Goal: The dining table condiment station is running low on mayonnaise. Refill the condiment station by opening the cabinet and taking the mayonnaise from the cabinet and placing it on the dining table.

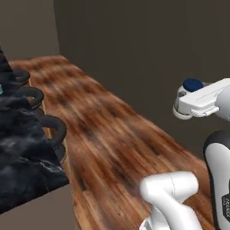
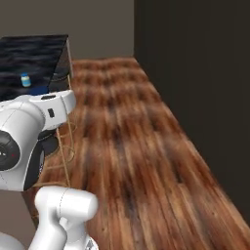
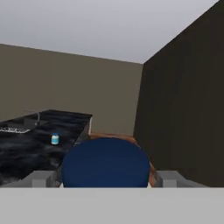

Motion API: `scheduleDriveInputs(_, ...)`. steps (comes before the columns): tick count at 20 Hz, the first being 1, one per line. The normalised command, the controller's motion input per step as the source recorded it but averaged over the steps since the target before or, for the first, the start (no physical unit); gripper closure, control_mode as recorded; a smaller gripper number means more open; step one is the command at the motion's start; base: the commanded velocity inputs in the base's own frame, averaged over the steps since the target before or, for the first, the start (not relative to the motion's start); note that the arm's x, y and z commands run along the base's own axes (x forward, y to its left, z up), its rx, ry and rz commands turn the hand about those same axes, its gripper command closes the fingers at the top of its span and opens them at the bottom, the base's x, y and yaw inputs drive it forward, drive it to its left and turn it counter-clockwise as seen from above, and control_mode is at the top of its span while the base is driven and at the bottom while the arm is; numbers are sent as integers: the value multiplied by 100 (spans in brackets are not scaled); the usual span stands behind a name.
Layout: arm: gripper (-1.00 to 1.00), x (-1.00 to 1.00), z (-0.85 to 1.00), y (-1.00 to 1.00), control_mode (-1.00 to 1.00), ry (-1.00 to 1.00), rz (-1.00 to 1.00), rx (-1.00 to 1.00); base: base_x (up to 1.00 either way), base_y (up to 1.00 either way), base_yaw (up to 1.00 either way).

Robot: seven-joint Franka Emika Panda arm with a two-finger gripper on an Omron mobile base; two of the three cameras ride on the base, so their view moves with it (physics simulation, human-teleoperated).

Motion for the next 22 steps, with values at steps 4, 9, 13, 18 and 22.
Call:
scheduleDriveInputs(4, 100, 0, 0, 0, 100, 0, 0, 0, 100, -78, 40)
scheduleDriveInputs(9, 100, 0, 0, 0, 100, 0, 0, 0, 100, -75, 42)
scheduleDriveInputs(13, 100, 0, 0, 0, 100, 0, 0, 0, 100, -49, 50)
scheduleDriveInputs(18, 100, 0, 0, 0, 100, 0, 0, 0, 100, -36, 55)
scheduleDriveInputs(22, 100, 0, 0, 0, 100, 0, 0, 0, 100, -39, 54)
